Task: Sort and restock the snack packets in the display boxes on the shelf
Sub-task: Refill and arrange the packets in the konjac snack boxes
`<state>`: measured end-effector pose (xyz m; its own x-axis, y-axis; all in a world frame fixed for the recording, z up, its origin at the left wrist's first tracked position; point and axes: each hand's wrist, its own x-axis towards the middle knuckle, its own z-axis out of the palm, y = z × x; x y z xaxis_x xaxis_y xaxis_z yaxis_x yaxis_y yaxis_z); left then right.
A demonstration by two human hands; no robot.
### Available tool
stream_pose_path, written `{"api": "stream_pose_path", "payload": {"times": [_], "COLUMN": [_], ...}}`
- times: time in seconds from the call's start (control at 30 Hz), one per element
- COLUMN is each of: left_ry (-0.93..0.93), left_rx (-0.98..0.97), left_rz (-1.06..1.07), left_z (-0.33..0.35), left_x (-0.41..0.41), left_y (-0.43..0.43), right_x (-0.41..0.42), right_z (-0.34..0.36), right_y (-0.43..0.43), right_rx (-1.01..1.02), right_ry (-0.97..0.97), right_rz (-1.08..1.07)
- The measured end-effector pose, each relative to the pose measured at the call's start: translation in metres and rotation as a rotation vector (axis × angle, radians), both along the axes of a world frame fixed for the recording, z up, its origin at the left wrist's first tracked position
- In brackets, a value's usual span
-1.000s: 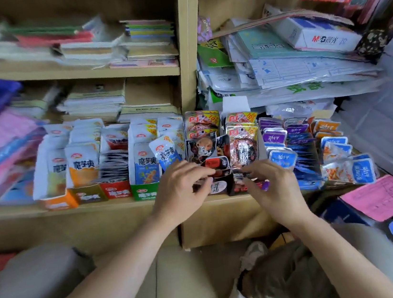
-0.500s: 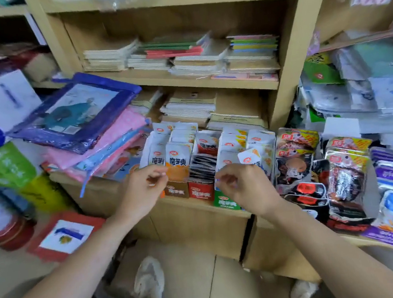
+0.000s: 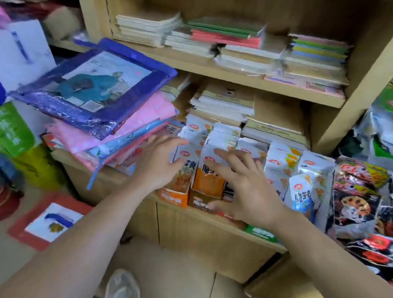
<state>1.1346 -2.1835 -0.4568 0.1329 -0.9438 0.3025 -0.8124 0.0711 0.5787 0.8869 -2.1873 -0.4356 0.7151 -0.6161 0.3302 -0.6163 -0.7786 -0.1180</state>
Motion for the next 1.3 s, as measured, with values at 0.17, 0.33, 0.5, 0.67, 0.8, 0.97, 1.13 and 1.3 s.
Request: {"api": "stream_pose_path", "payload": {"times": [0.17, 0.33, 0.5, 0.67, 0.8, 0.97, 1.13, 1.3], "left_ry": [-0.298, -0.319, -0.191, -0.047, 0.068, 0.215, 0.256, 0.257], "left_rx": [0.252, 0.074, -0.031, 0.128, 0.159, 0.029, -0.094, -0.175], "left_rz": [-0.094, -0.09, -0.124, -0.219, -0.227, -0.141, -0.079, -0.034], "left_z": [-0.003, 0.005, 0.038, 0.054, 0.047, 0.036, 0.028, 0.031], "left_x": [-0.002, 0.001, 0.019, 0.028, 0.035, 0.031, 0.022, 0.017], "left_y": [-0.015, -0.016, 0.001, 0.033, 0.059, 0.062, 0.037, 0.023], "right_x": [-0.004, -0.013, -0.009, -0.01, -0.007, -0.005, -0.001, -0.001], "right_z": [0.004, -0.003, -0.005, -0.007, -0.004, -0.002, -0.003, -0.003], "right_y": [-0.044, -0.065, -0.066, -0.058, -0.047, -0.038, -0.026, -0.024], "right_rx": [0.071, 0.062, 0.083, 0.074, 0.061, 0.115, 0.277, 0.326], "right_ry": [-0.041, -0.121, -0.156, -0.146, -0.137, -0.167, -0.288, -0.28], "right_rz": [-0.12, -0.16, -0.106, -0.116, -0.149, -0.17, -0.152, -0.143]}}
